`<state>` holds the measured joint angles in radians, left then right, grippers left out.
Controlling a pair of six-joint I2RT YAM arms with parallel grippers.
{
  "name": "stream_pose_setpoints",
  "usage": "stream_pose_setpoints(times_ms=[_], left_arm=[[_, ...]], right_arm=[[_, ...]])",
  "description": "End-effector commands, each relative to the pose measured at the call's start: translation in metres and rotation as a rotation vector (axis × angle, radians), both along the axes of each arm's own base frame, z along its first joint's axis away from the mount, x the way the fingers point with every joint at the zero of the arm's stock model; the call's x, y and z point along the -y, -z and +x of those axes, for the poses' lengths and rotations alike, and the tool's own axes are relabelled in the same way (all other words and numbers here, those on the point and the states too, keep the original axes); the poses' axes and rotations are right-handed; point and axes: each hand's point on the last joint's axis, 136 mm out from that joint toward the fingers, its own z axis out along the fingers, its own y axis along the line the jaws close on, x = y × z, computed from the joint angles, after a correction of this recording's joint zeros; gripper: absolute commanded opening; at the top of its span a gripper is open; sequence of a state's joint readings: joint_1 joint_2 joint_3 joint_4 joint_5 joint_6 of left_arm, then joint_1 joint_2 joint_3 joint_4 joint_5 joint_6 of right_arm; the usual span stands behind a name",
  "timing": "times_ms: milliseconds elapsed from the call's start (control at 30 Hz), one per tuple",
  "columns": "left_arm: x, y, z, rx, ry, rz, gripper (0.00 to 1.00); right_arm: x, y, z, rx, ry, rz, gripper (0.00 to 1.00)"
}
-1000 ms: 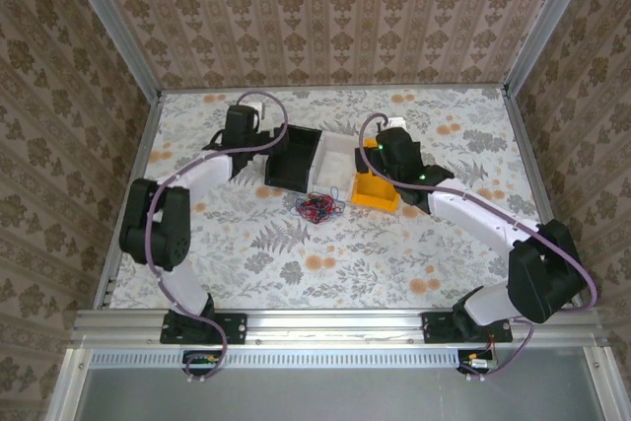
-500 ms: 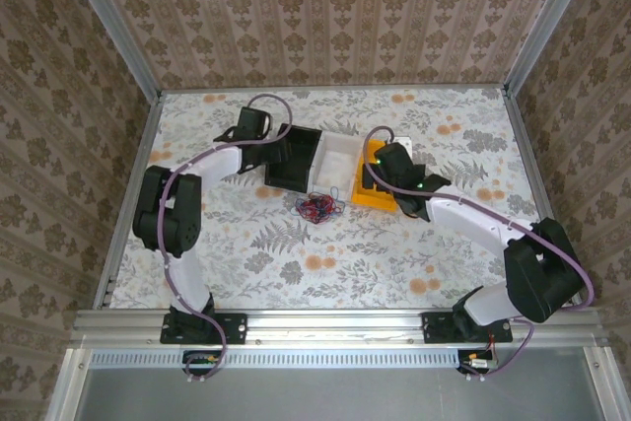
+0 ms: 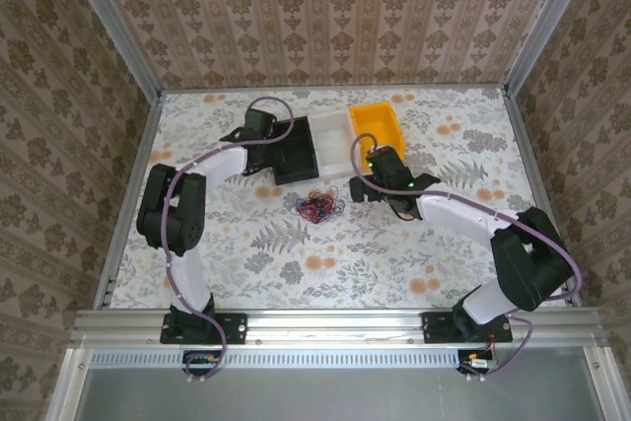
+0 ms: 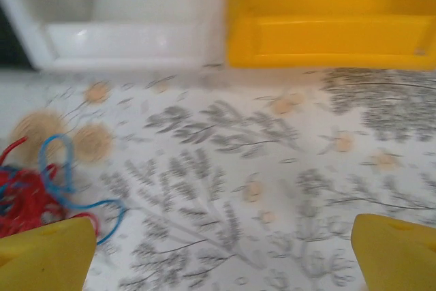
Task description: Untangle the cables
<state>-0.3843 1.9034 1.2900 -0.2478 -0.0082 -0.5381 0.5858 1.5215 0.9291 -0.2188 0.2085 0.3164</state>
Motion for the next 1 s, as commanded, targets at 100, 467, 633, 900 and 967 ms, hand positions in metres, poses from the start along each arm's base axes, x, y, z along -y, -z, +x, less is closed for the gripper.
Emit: stream_pose_setpoints(times_ms=[100,467,633,900,967], left_arm=[[0.010,0.006,0.019,0.006,0.011,-0.011,0.05],[0.012,0.004,0.001,-0.015,0.300,0.105,0.00],[0.002,-0.001,-0.001,-0.038,0.261,0.053,0.20],[-0.004,-0.072,-0.004,0.129,0.210,0.036,0.54],[0.004,-0.082,-0.019,0.157,0.271,0.004,0.54]], right_arm=[[-0.043,-0.008,-0.003,-0.019,-0.160,0.065,0.95],[-0.049,-0.007,0.003,-0.031,-0.142,0.111,0.93],[-0.060,-0.003,0.002,-0.063,-0.178,0.138,0.82],[-0.074,0.005,0.005,-0.116,-0.210,0.193,0.49],[-0.075,0.011,0.009,-0.140,-0.197,0.227,0.46]])
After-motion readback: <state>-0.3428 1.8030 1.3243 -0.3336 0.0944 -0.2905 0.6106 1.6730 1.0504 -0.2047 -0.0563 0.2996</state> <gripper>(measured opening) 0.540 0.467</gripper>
